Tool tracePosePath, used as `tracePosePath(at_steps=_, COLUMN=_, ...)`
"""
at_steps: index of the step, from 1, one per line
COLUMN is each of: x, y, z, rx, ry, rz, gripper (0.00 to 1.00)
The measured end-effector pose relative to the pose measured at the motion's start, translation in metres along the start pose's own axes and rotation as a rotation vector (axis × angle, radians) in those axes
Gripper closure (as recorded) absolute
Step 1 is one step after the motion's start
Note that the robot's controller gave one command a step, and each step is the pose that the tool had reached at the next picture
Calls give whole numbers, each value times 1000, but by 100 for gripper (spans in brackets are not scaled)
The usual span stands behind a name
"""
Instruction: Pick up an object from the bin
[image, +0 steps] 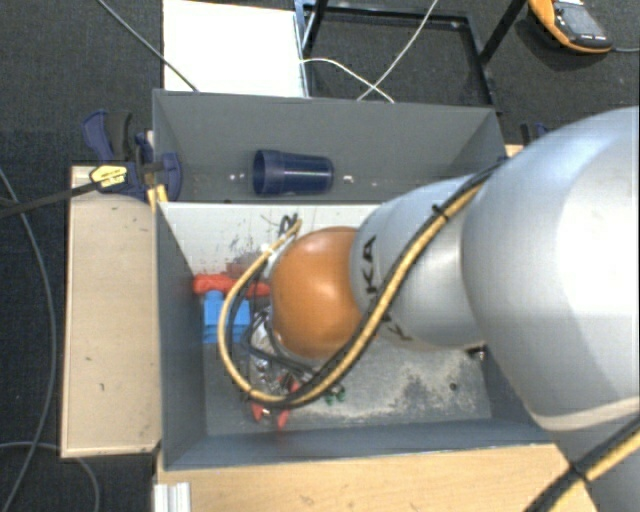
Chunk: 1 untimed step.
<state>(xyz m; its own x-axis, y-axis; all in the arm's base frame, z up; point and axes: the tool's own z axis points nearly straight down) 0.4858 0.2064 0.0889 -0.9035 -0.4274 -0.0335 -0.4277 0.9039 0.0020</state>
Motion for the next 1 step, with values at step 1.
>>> tracePosePath(at_steps=1, x=-10, y=-5, z=-4, rx=2, ry=-13, rz=-72, gripper=100)
